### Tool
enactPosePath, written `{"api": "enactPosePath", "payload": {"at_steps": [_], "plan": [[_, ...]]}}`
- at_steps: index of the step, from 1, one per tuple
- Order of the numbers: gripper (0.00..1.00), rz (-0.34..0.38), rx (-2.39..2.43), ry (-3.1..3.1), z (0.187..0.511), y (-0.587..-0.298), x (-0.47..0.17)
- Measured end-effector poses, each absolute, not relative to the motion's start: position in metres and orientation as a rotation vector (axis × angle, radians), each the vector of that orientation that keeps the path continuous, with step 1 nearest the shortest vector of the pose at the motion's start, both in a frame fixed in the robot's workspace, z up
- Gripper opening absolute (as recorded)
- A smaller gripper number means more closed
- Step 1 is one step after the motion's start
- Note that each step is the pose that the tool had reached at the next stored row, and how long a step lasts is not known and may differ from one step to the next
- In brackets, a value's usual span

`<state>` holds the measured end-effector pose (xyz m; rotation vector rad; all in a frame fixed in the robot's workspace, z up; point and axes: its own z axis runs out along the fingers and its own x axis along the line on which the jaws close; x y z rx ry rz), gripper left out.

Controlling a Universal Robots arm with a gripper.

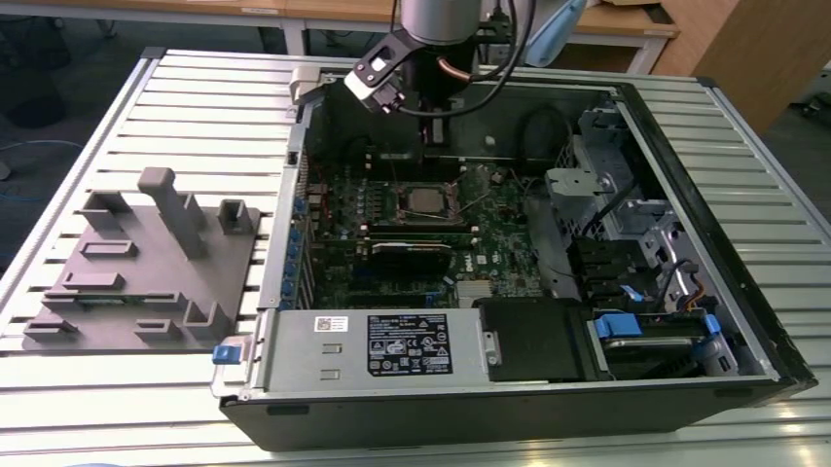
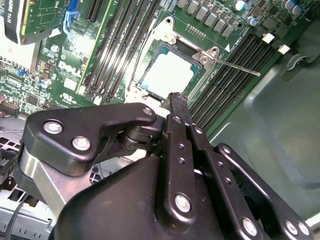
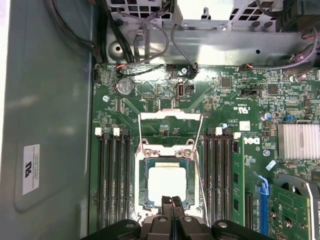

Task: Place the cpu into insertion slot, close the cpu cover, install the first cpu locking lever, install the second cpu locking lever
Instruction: 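Close the cpu cover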

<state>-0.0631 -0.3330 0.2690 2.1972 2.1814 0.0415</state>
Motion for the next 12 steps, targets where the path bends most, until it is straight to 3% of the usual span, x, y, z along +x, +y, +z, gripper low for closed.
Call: {"api": "enactPosePath", "payload": {"at_steps": [12], "plan": [[0.1,0.042,2.197,2.181,0.2699,-0.3326,-0.0608]]}}
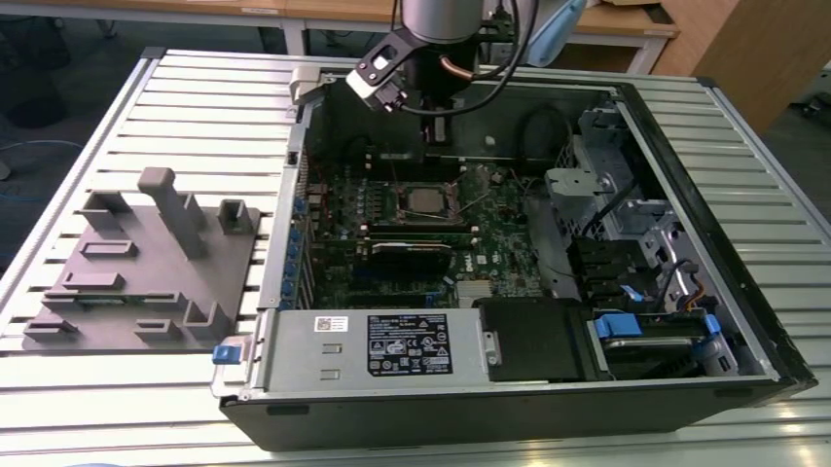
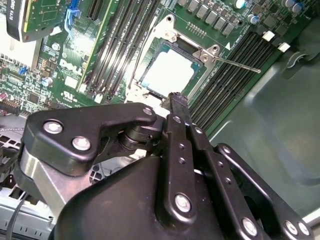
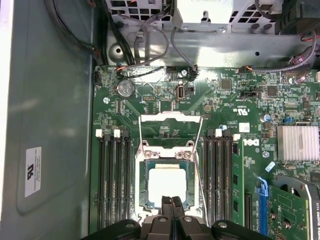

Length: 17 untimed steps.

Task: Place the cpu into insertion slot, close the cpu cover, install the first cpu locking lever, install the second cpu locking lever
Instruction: 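Close the cpu cover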

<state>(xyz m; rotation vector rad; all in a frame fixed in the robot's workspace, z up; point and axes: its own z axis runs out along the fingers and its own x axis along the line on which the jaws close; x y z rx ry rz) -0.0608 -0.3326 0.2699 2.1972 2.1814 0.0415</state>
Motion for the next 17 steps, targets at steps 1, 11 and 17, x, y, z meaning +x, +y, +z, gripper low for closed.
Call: {"api": "enactPosePath", "payload": {"at_steps": [1,11,17], "plan": [[0.1,0.042,2.197,2.181,0.2699,-0.3324,-0.0602],[0.1,0.042,2.197,2.181,0.2699,-0.3311,-0.0548],[0.1,0.041,2.197,2.182,0.2697,-0.3309,-0.0536]]}}
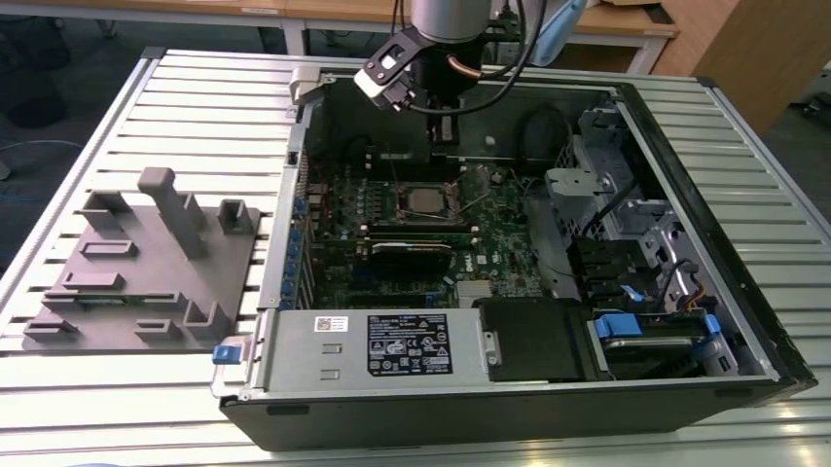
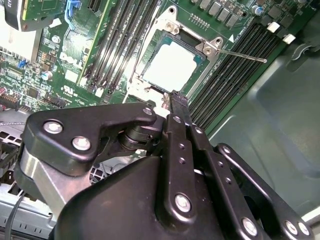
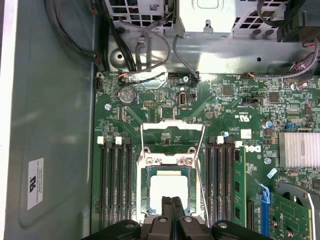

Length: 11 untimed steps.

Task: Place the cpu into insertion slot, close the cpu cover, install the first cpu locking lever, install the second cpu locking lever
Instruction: 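Close the cpu cover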

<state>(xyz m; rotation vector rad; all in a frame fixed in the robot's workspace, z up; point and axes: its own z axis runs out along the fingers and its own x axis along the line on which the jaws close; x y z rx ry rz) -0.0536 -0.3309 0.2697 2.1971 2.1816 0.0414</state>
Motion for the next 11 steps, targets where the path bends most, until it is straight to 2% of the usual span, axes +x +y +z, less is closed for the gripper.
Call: {"api": "enactPosePath", "payload": {"at_steps": [11], "plan": [[0.1,0.041,2.197,2.181,0.2691,-0.3309,-0.052]]}}
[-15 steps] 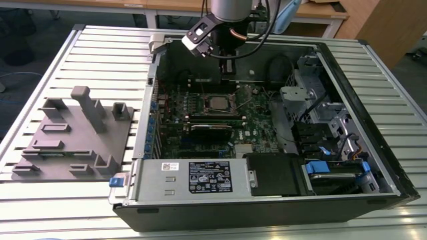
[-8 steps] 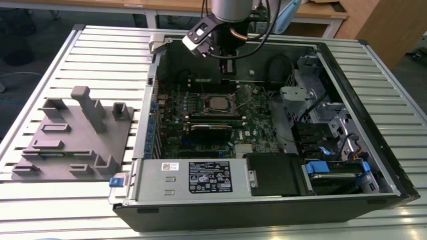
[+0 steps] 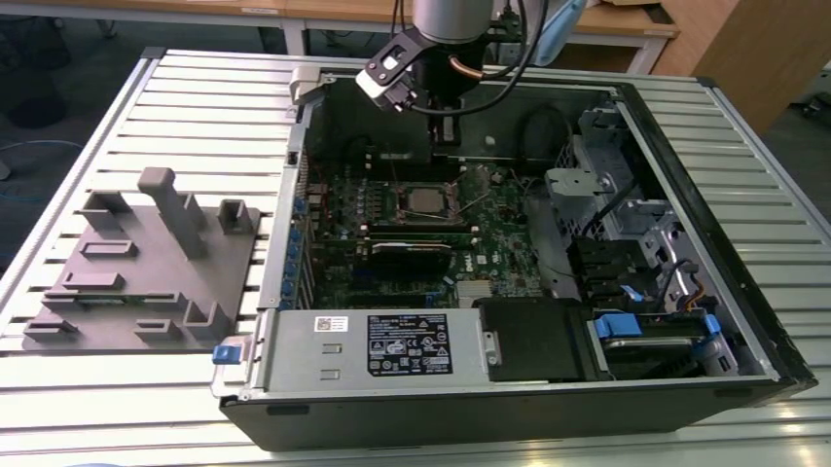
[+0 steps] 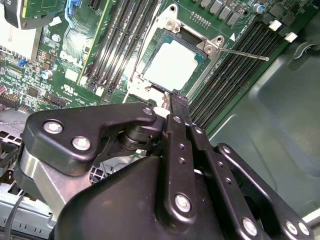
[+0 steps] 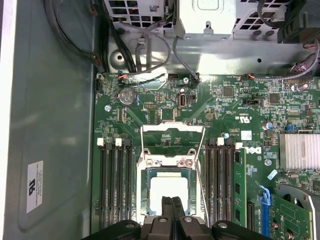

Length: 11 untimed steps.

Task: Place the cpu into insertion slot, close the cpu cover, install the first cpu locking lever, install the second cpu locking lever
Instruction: 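Close the cpu cover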

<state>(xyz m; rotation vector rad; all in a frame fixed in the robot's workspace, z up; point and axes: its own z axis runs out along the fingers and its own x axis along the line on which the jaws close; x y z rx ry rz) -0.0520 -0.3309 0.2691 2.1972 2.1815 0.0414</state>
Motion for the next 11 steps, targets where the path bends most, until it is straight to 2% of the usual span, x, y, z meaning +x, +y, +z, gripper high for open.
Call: {"api": "enactPosePath", "payload": {"at_steps": [11], "plan": [[0.1,0.041,2.197,2.181,0.2683,-0.3308,-0.0492]]}}
